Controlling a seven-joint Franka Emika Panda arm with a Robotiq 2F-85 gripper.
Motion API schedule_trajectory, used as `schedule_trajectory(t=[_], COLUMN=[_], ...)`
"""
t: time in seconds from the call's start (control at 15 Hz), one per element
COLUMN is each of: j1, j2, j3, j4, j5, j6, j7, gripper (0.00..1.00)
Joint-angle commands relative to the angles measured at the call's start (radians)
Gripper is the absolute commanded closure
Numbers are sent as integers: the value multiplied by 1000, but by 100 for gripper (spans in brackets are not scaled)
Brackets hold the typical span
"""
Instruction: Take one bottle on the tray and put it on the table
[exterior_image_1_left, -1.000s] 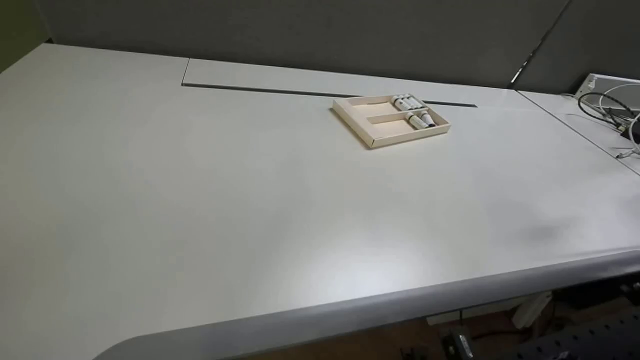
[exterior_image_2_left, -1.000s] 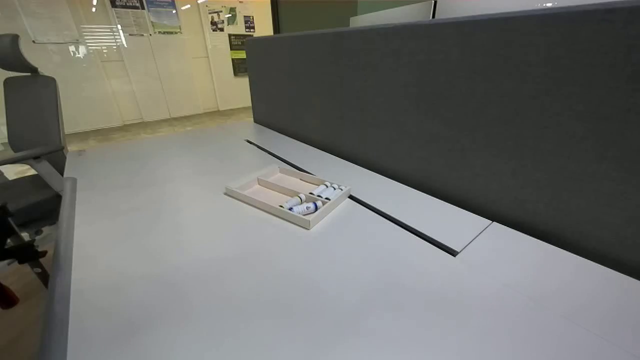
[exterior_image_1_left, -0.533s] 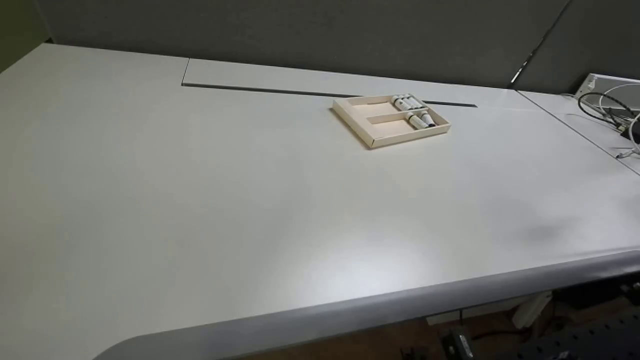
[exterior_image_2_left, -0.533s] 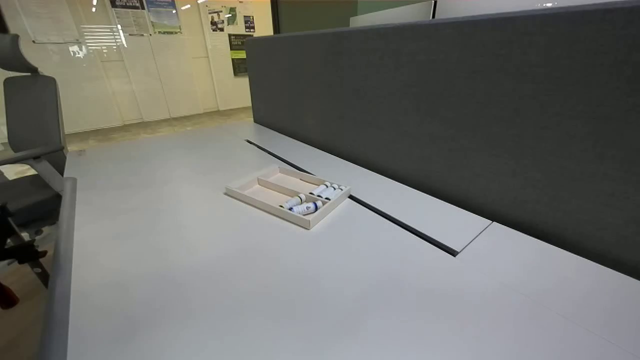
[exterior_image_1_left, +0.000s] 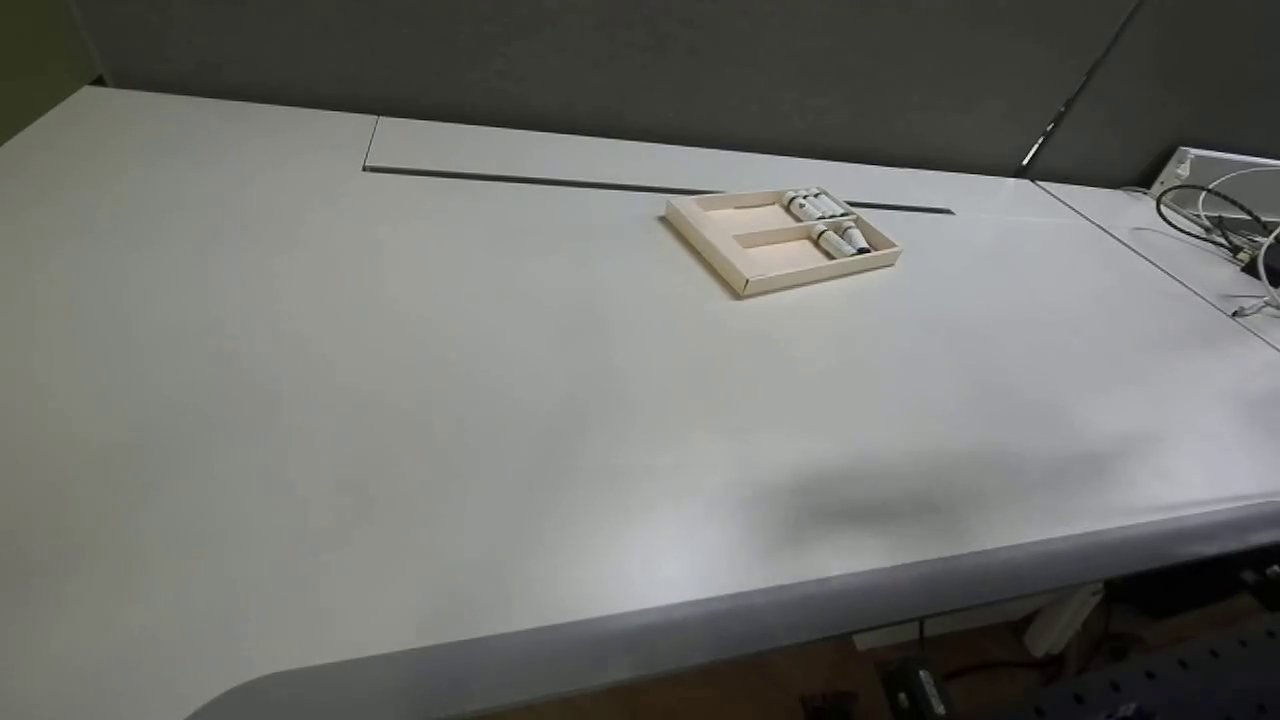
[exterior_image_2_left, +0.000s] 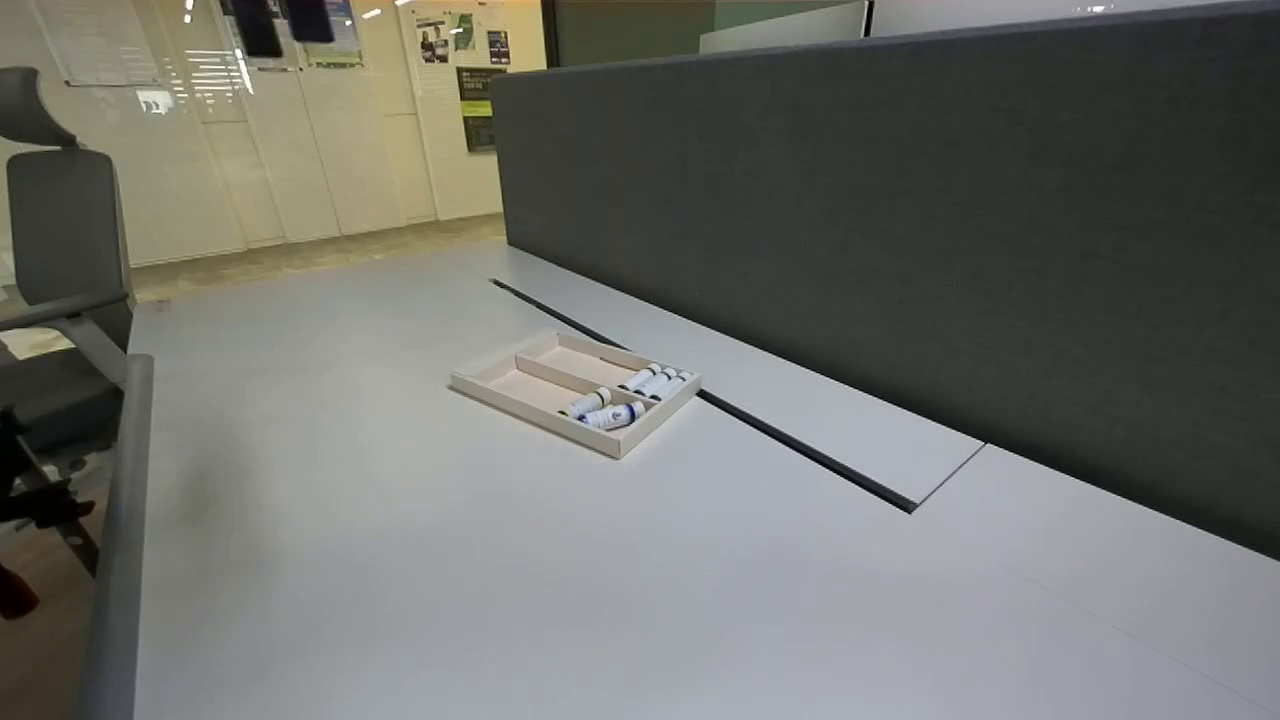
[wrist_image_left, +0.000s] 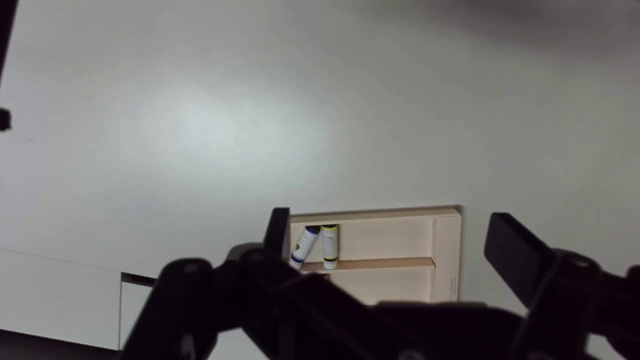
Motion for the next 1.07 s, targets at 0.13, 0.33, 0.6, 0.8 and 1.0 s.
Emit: schedule_trajectory(t=[0.13, 0.33, 0.6, 0.8, 1.0], j1=[0, -2, -3, -3, -3], j2=[256, 229, 251, 251, 251], j3=[16, 17, 18, 18, 18], j4=[372, 317, 344, 344, 344], j5=[13, 11, 11, 11, 11], j6=[-205, -161, -174, -175, -175], j7=[61, 21, 29, 30, 31], gripper=[0, 0, 0, 0, 0])
